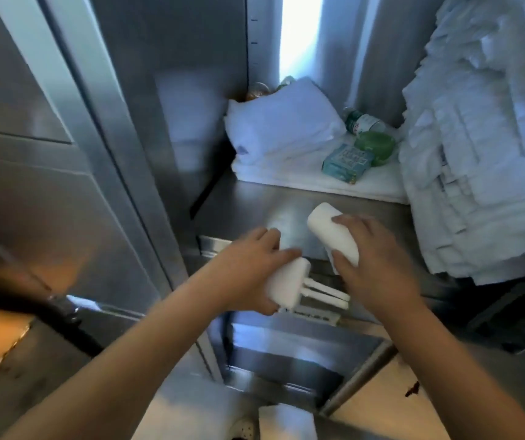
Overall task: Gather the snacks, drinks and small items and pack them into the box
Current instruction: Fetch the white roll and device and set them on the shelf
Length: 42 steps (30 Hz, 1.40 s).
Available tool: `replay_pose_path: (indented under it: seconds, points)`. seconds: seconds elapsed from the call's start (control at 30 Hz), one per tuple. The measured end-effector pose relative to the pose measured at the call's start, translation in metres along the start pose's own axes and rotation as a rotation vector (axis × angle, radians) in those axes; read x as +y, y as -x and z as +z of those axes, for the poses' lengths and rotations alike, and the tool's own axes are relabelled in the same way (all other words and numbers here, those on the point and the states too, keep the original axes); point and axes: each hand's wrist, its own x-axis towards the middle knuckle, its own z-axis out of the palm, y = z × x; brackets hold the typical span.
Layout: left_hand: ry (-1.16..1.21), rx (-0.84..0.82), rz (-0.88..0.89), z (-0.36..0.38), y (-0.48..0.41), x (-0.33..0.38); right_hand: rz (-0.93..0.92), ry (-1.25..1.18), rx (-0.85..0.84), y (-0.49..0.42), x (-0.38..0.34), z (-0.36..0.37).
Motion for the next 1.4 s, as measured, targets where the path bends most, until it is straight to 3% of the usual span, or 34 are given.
replay_pose_path:
  seconds: [0.07,0.27,0.4,0.73,1.07,1.4]
  points:
    - [-0.016,0.035,-0.068,0.002,0.042,0.026,-0.082,-0.032,-0.006,0.021,-0.017,-0.005]
    - [-0.004,-0.148,-0.389,0.004,0.176,0.090,-0.311,-0.168,-0.091,0.098,-0.091,-0.001]
    - [-0.027,-0.121,-0.554,-0.013,0.272,0.119,-0.469,-0.304,-0.141,0.140,-0.166,0.006]
    - [-0.168,-0.042,-1.094,-0.073,0.560,0.187,-0.914,-0.630,-0.276,0.236,-0.425,0.017]
    - [-0.343,-0.123,-1.530,-0.107,0.874,0.303,-1.277,-0.833,-0.440,0.425,-0.713,0.009]
    - [-0.383,-0.113,-1.862,-0.153,1.030,0.407,-1.552,-0.959,-0.492,0.565,-0.884,-0.039]
